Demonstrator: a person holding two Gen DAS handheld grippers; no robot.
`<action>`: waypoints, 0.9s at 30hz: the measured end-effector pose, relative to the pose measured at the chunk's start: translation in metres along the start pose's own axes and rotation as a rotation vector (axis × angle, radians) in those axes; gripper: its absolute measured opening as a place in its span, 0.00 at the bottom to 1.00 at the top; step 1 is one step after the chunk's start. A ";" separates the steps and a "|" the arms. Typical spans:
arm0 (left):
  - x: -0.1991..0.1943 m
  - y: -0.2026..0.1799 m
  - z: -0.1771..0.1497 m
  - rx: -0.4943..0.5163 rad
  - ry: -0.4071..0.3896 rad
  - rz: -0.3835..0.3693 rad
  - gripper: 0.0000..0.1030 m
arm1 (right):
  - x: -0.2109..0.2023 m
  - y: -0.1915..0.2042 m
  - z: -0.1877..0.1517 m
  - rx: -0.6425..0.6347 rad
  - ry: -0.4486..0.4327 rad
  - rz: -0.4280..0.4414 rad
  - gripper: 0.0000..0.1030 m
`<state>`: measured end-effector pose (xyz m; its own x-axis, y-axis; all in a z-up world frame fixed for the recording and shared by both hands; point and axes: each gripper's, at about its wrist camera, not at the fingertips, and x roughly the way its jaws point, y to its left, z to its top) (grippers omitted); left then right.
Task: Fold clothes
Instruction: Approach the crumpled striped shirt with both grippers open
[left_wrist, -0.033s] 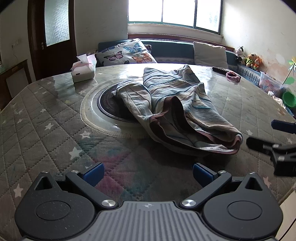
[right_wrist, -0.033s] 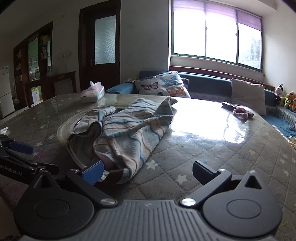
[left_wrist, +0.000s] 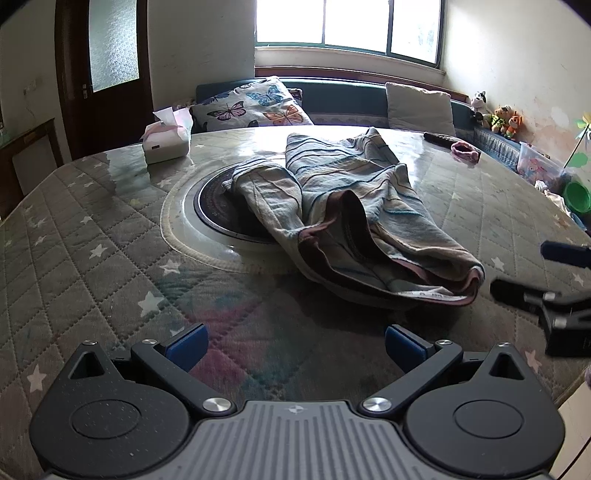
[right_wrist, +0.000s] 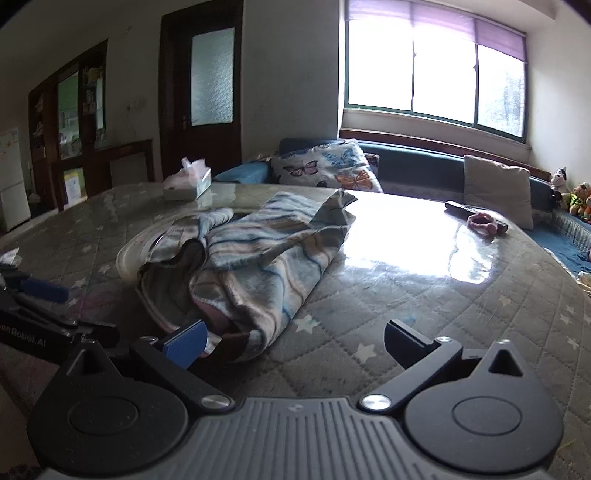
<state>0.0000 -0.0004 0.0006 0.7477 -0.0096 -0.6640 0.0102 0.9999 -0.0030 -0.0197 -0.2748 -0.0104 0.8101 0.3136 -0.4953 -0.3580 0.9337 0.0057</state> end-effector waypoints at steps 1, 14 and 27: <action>0.000 0.000 0.000 -0.001 0.002 -0.001 1.00 | 0.001 -0.001 0.000 -0.003 0.006 -0.001 1.00; -0.001 -0.002 -0.007 -0.009 0.025 0.014 1.00 | -0.011 0.031 -0.035 0.003 0.046 -0.078 1.00; 0.003 0.000 -0.008 -0.014 0.044 0.038 1.00 | 0.018 0.013 -0.010 -0.001 0.197 -0.033 1.00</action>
<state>-0.0029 -0.0006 -0.0070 0.7171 0.0287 -0.6964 -0.0276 0.9995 0.0127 -0.0142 -0.2591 -0.0285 0.7149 0.2432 -0.6556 -0.3334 0.9427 -0.0139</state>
